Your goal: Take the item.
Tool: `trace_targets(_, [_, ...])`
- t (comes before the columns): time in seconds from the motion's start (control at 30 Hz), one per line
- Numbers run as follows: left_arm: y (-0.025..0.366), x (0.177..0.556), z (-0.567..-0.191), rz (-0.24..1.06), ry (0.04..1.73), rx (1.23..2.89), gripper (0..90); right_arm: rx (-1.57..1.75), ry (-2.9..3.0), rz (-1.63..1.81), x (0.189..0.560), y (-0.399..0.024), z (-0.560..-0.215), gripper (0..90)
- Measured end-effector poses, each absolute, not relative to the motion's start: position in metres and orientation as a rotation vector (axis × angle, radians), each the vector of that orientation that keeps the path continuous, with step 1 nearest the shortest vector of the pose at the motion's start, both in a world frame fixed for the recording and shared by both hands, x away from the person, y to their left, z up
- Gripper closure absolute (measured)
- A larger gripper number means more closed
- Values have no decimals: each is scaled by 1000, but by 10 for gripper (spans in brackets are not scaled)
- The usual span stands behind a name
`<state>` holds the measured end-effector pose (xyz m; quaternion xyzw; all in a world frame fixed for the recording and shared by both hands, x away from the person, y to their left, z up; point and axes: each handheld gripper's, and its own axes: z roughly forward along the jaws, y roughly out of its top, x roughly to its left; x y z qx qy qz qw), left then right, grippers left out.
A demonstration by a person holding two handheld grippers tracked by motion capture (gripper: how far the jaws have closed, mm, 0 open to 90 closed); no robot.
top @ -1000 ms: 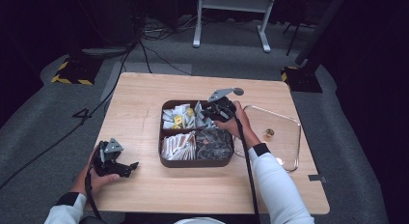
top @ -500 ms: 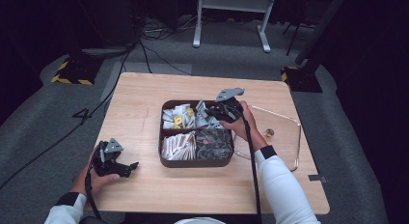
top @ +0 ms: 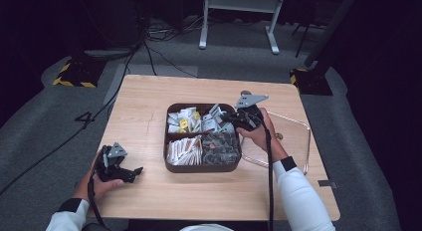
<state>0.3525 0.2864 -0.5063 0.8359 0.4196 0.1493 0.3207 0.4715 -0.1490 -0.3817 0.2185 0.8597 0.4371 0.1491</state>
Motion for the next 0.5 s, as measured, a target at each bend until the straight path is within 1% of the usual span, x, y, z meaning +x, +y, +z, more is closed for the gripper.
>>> trace_targets(0.5, [286, 353, -506, 390, 1102, 2197, 4, 590, 2468, 1311, 444, -169, -384, 892])
